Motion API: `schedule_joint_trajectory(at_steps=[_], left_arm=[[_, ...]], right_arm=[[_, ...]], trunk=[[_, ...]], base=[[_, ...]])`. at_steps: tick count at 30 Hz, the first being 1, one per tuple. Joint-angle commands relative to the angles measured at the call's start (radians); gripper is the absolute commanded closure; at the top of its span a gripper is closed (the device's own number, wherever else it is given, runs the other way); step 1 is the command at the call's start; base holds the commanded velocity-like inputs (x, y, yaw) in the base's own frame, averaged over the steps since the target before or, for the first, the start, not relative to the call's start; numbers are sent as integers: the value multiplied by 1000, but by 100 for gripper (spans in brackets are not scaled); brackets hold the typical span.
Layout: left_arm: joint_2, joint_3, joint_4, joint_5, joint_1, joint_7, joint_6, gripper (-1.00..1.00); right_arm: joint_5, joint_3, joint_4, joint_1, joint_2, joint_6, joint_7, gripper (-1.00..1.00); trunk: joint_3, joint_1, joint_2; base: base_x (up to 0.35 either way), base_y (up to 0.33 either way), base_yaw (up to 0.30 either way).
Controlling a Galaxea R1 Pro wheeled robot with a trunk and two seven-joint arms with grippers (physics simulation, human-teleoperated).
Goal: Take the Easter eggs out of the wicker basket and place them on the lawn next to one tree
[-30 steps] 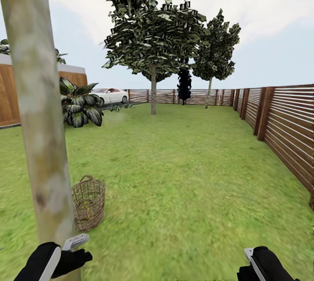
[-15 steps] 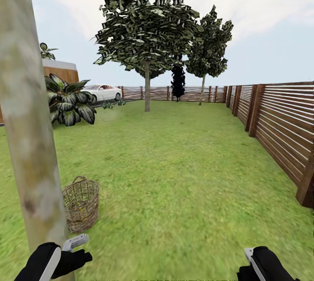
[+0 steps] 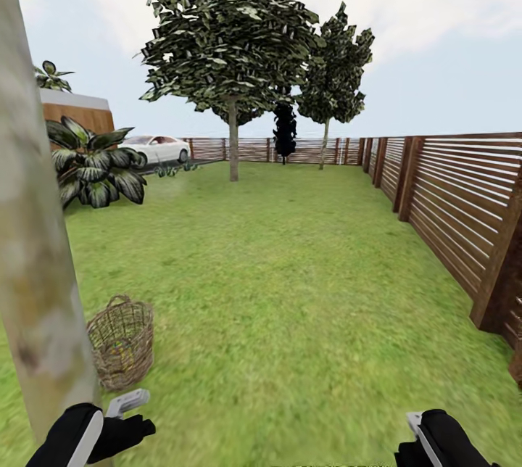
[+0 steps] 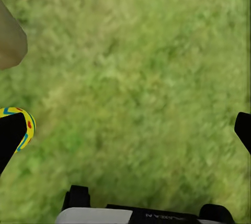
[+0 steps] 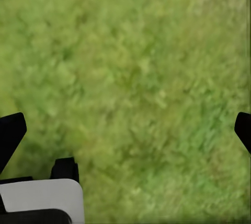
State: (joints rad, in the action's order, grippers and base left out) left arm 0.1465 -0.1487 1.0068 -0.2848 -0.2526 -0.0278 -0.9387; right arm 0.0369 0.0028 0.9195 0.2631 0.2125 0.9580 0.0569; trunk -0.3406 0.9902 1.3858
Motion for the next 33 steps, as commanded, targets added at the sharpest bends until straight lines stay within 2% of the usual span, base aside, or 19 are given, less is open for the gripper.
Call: schedule_joint_trajectory(at_steps=[1, 3, 11, 19, 33], left_arm=[[0, -2, 1, 1, 0, -3, -5, -100], [-1, -2, 1, 1, 0, -3, -5, -100], [-5, -1, -7, 1, 0, -5, -4, -100], [-13, -2, -16, 1, 0, -4, -3, -100], [-13, -2, -20, 1, 0, -4, -3, -100]], right_arm=[[5, 0, 1, 1, 0, 4, 6, -100], [5, 0, 1, 1, 1, 4, 6, -100], [3, 0, 2, 1, 7, 4, 6, -100], [3, 0, 2, 1, 8, 5, 6, -100], [3, 1, 2, 1, 7, 5, 6, -100]], trunk=[[0, -4, -6], [4, -12, -20], [-4, -12, -20], [-4, -12, -20], [-17, -12, -20]], base=[[0, 0, -132], [0, 0, -134], [48, 0, -106], [312, -61, -14], [331, -91, -223]])
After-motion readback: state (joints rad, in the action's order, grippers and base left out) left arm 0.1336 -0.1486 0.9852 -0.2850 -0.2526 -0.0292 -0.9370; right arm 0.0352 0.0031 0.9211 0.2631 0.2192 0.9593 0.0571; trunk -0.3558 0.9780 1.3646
